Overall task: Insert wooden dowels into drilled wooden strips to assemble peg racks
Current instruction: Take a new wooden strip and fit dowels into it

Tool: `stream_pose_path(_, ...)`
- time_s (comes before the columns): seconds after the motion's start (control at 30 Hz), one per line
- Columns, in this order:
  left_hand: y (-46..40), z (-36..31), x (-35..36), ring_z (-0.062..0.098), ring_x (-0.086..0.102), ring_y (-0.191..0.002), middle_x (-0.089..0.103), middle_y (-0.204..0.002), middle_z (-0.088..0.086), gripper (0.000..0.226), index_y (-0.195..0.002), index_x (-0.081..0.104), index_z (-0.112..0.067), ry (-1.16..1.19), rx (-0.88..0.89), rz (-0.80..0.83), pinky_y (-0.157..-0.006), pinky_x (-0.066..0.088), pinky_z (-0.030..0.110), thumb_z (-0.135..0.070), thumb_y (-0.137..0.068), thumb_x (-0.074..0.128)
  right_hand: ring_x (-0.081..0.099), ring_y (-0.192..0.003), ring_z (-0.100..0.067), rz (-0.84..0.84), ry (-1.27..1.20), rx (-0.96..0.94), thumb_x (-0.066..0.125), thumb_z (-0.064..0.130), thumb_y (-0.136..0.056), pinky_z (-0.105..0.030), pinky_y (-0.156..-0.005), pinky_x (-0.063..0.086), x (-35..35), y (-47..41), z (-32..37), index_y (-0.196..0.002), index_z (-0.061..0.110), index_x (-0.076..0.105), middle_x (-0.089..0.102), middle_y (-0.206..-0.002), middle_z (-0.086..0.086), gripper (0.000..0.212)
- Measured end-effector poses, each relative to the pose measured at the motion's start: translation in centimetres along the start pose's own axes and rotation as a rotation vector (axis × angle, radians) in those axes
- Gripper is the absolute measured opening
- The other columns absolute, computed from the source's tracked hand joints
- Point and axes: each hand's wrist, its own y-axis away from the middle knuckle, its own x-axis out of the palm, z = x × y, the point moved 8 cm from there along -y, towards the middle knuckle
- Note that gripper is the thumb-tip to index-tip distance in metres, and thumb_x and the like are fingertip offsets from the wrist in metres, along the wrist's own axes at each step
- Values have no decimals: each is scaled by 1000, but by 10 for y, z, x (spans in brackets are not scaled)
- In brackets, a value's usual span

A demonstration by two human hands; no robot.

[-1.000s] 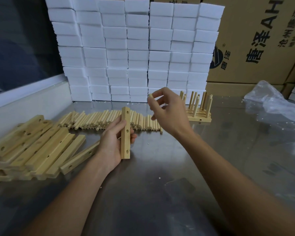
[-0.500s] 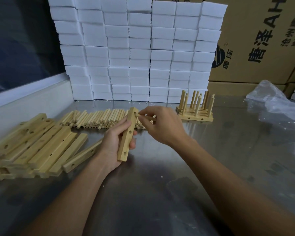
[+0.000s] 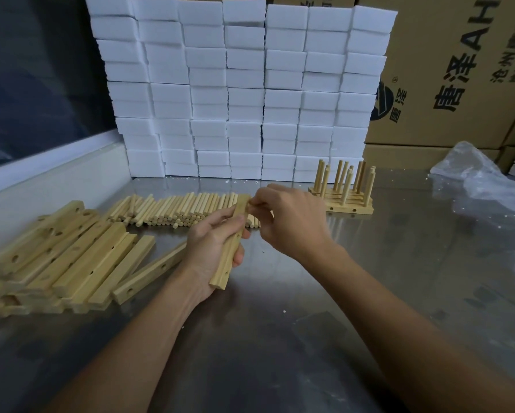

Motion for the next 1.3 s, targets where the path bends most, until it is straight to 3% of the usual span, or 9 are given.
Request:
stream_pose_path(0.13,-1,-7,5,18,42,-35,58,-70,14,19,-106,70,-7,30,30,32,-39,33,21,-13,-88,65,66,-73,-25,-63,-26,27,64,30,-87,-29,-55,41,-10,-2,-1,-88,22,71,71,-80,5,11)
stream_pose_path(0.27,0,-6,5,18,43,-36,60,-69,13,21,-106,71,-9,-3,33,43,-40,33,23,-14,-86,69,66,-80,-24,41,-28,104,59,36,-92,-35,-66,51,-3,-3,-6,-96,24,73,72,-82,3,19)
stream_pose_path(0.53,1,-10,8,19,42,-37,60,-69,12,27,-114,69,-11,-51,60,47,-40,32,24,-7,-87,69,56,-54,-10,201,-545,414,66,28,-91,-25,-55,46,12,-3,-33,-73,12,75,68,-63,-5,26)
stream_pose_path(0.77,1,-16,5,17,44,-37,62,-70,11,43,-117,69,-11,2,38,58,-40,34,23,-22,-76,72,64,-68,-18,58,-293,63,65,21,-92,-36,-69,54,-9,-7,-4,-90,10,75,72,-75,-1,15)
stream_pose_path(0.9,3,-18,8,18,44,-37,61,-71,12,31,-114,70,-12,-21,59,61,-43,33,25,-16,-84,69,63,-65,-22,33,-267,156,65,19,-89,-37,-65,53,-10,-8,-7,-85,13,74,70,-69,-3,13)
stream_pose_path(1.03,3,-18,8,20,43,-37,62,-71,13,29,-117,69,-14,-51,83,48,-45,33,26,-10,-89,67,54,-49,-13,82,-405,337,67,19,-86,-25,-52,44,-6,-8,-22,-63,21,68,62,-51,-1,24)
stream_pose_path(1.17,4,-18,9,20,44,-37,64,-72,12,33,-119,70,-18,-81,88,61,-44,34,25,-9,-87,69,45,-40,-5,171,-603,499,68,22,-87,-22,-48,39,4,-5,-34,-58,17,69,64,-55,-5,29)
stream_pose_path(1.23,2,-17,8,20,44,-38,64,-72,12,34,-120,69,-17,-67,79,60,-44,35,25,-11,-87,69,47,-44,-9,154,-580,455,67,21,-88,-25,-49,42,2,-5,-30,-65,13,71,63,-56,-4,25)
stream_pose_path(1.3,1,-15,8,20,44,-37,64,-71,12,32,-119,70,-16,-60,66,47,-44,35,24,-13,-87,69,53,-51,-16,100,-390,304,63,21,-90,-28,-53,44,-5,-6,-19,-74,12,73,63,-57,-3,21)
